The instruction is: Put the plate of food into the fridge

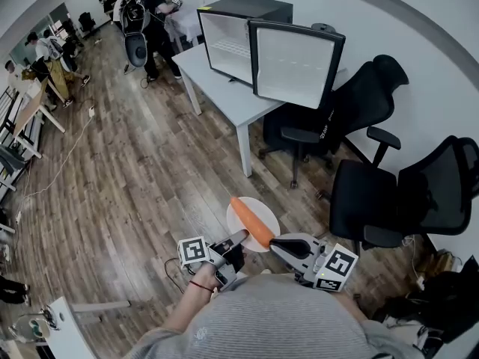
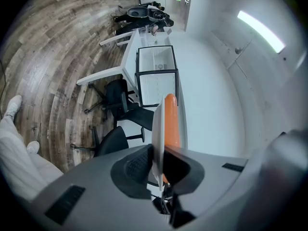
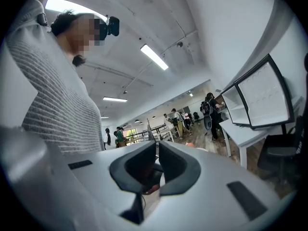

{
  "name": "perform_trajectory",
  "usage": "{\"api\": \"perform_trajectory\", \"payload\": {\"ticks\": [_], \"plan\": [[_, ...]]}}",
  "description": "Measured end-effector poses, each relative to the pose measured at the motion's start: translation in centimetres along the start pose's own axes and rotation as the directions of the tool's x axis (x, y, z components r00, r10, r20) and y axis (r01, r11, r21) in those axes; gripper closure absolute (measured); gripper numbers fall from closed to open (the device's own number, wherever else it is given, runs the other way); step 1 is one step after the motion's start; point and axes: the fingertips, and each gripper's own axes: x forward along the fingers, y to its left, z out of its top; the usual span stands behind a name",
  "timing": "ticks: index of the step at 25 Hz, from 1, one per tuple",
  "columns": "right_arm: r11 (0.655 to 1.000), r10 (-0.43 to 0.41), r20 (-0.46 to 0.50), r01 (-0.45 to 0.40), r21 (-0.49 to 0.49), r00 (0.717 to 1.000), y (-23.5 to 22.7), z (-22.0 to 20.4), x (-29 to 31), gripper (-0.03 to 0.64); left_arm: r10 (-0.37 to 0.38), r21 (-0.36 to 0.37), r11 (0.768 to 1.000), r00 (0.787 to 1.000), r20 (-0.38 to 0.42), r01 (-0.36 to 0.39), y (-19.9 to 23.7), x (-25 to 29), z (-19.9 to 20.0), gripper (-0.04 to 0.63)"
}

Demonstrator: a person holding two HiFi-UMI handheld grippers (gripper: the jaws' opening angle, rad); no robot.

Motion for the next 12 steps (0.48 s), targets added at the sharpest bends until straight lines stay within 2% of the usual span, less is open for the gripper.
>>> {"api": "perform_trajectory", "payload": {"ticks": [3,7,12], "plan": [[1.000,0.006,-0.023,-0.006,-0.015,1.000,0.2,-0.5,0.2,0.603,0.031,0.033,0.999,0.999,-0.005,-0.031,1.0,-0.2,0.4,0.554],[1.000,-0.007,-0.030,0.006,-0.016,1.000,-0.5,-0.5,0.1,0.603,-0.004,-0.003,1.000,1.000,0.004,0.004,-0.3,0.6,0.3,0.554],[0.999,-0.034,-0.015,0.034,-0.015,0.999,-1.6,-0.1,-0.4,0.603,0.000,0.008,1.000,1.000,0.014,0.000,-0.3,0.7,0.9,0.554]]}}
